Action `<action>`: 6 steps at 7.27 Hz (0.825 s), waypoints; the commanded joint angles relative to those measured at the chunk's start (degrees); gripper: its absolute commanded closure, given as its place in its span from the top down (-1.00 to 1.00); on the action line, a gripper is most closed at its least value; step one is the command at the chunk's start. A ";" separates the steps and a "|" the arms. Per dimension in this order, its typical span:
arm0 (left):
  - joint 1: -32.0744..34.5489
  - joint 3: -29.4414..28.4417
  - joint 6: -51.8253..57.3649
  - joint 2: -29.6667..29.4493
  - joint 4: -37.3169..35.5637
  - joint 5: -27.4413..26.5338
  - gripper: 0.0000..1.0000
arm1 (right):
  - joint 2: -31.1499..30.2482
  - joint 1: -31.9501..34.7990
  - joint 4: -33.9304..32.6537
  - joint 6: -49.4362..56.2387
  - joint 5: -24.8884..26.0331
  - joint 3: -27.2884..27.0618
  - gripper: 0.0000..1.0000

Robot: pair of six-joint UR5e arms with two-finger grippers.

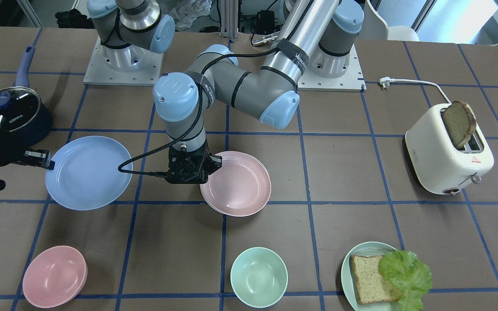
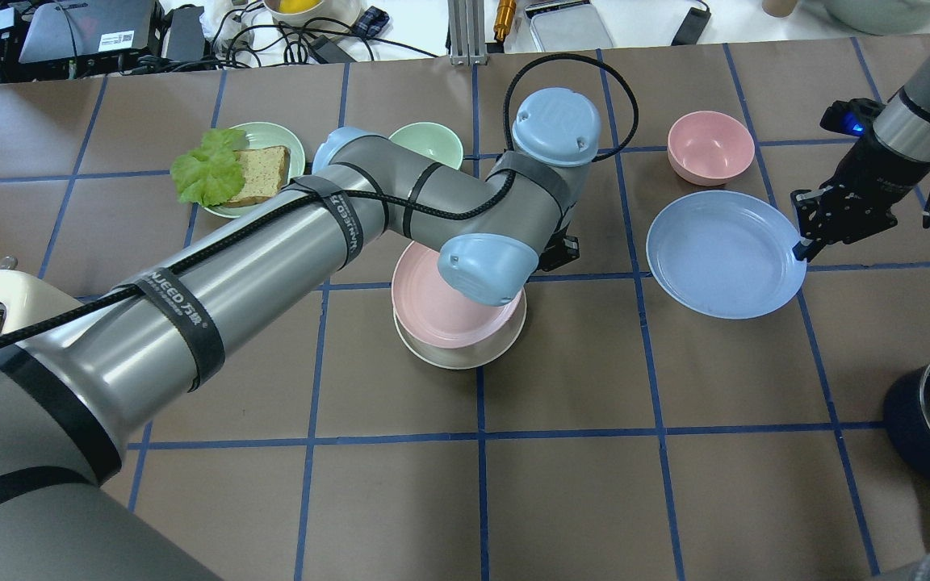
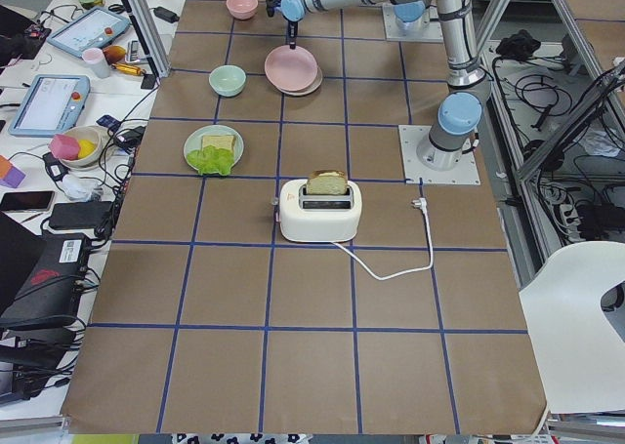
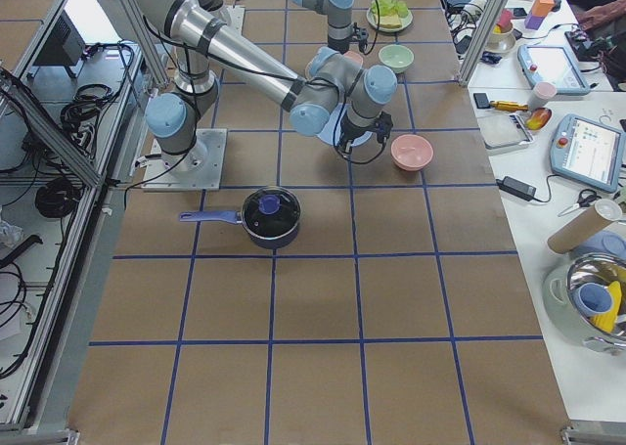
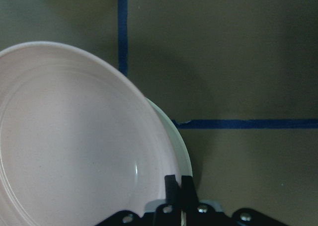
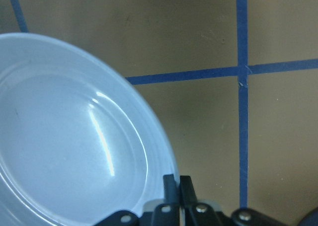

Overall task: Stack three plates with pink and blue
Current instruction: 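Release the pink plate with the left gripper while the right lifts the blue plate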

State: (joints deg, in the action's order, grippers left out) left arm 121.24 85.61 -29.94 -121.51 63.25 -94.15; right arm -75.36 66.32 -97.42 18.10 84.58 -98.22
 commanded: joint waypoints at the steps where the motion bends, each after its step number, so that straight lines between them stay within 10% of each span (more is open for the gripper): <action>1: 0.40 0.78 1.19 0.91 1.25 0.28 0.99 | 0.21 0.30 0.65 -0.25 -0.11 0.40 -1.00; 6: -9.85 -0.62 13.32 14.15 16.69 2.04 1.00 | -0.66 10.64 -0.93 -16.86 0.76 -0.30 -1.00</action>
State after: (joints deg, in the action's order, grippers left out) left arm 115.30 85.04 -18.98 -111.76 75.50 -92.90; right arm -75.73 73.30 -97.83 9.94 85.25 -98.18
